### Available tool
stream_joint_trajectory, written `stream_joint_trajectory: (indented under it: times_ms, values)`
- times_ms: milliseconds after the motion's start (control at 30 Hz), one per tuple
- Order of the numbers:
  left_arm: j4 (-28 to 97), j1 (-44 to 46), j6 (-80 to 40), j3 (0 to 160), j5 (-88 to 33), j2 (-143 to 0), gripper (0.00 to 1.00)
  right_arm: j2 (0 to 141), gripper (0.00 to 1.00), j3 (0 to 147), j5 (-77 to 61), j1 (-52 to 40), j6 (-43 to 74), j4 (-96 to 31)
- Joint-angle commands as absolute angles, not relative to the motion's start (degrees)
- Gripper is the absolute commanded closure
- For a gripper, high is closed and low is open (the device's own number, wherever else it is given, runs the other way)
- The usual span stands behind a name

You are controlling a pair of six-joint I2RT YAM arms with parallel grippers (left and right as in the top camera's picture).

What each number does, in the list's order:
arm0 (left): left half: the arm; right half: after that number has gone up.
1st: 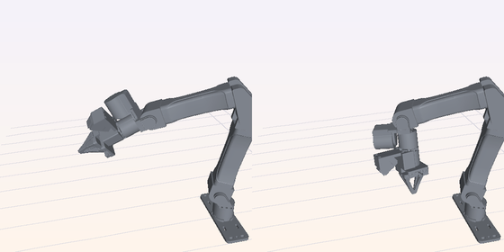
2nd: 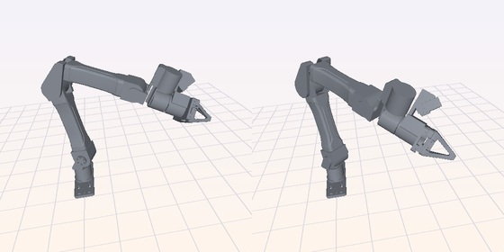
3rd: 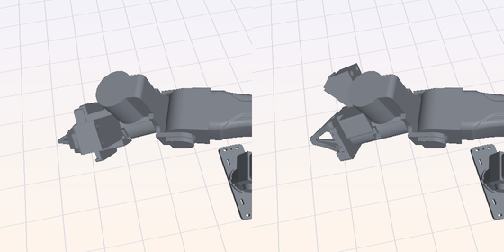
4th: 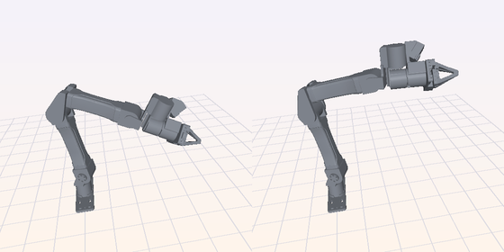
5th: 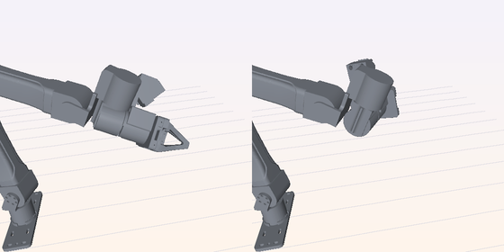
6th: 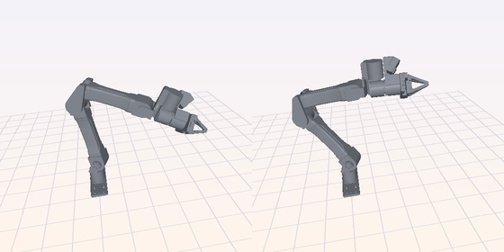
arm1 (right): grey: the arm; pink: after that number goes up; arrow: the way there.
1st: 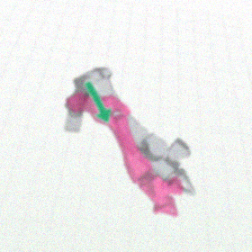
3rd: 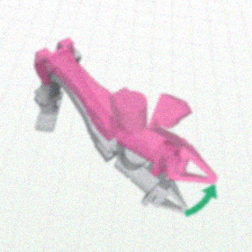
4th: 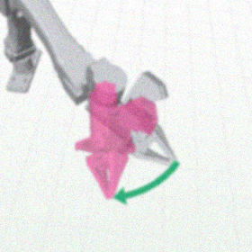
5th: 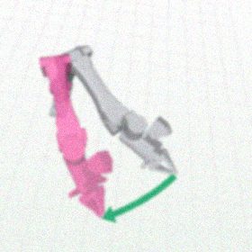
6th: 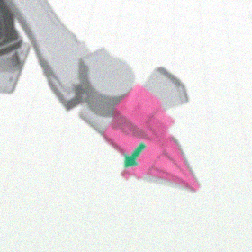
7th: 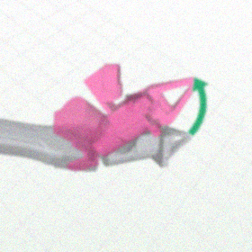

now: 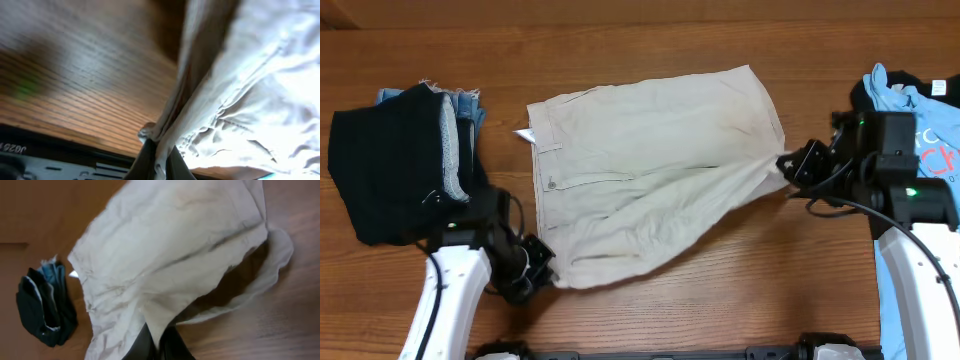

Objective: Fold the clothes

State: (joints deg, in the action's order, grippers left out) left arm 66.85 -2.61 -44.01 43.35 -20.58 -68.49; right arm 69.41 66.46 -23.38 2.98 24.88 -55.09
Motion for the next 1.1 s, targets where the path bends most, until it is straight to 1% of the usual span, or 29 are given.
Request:
stream_joint_trajectory:
  times_ms: [0,100,167,267,367,467,567,733,867,967,1033,1067]
  values:
    - [70.17,-2.66,-42.33,53.34,-13.85,-64.07,0.96,69.19,0.96,72.79,-22.57,3.18,22.7,-54.85]
    - [72.34,-2.66,-42.33,58.74,-7.92,-63.72,0.96,70.54,0.96,73.06,-22.57,3.18,24.27,-53.06]
    - [70.81,-2.68,-42.44,61.01,-3.64,-63.75,0.96,73.49,0.96,73.06,-22.61,3.16,25.89,-50.41]
    - [63.48,-2.68,-44.86,61.36,0.45,-63.83,0.96,78.04,0.96,73.06,-24.32,3.16,26.55,-43.92]
    - [52.47,-2.7,-44.49,61.36,1.23,-64.99,0.96,82.48,0.96,73.06,-27.73,3.16,27.57,-36.71]
    - [44.42,-2.72,-42.46,61.36,2.57,-67.46,0.96,85.91,0.96,73.06,-28.36,3.16,28.75,-32.47]
    - [37.43,-2.72,-40.45,61.36,2.2,-71.26,0.96,88.58,0.96,73.06,-28.29,3.16,28.75,-29.04]
    - [26.3,-2.72,-36.77,61.36,-3.44,-81.34,0.96,92.18,0.96,73.03,-26.72,3.16,28.77,-22.48]
    - [18.41,-2.72,-34.61,61.36,-5.89,-87.79,0.89,95.26,0.96,73.03,-24.01,3.16,31.07,-20.6]
    - [14.04,-2.72,-34.7,61.36,-6.02,-91.44,0.9,99.11,0.96,73.03,-23.18,3.16,31.79,-16.91]
    - [11.51,-2.72,-34.72,61.36,-6.07,-93.67,0.88,101.95,0.96,73.03,-23.2,3.16,31.79,-13.34]
    - [10.26,-2.72,-34.89,61.36,-6.09,-94.91,0.85,103.24,0.96,73.03,-23.2,3.11,31.79,-11.88]
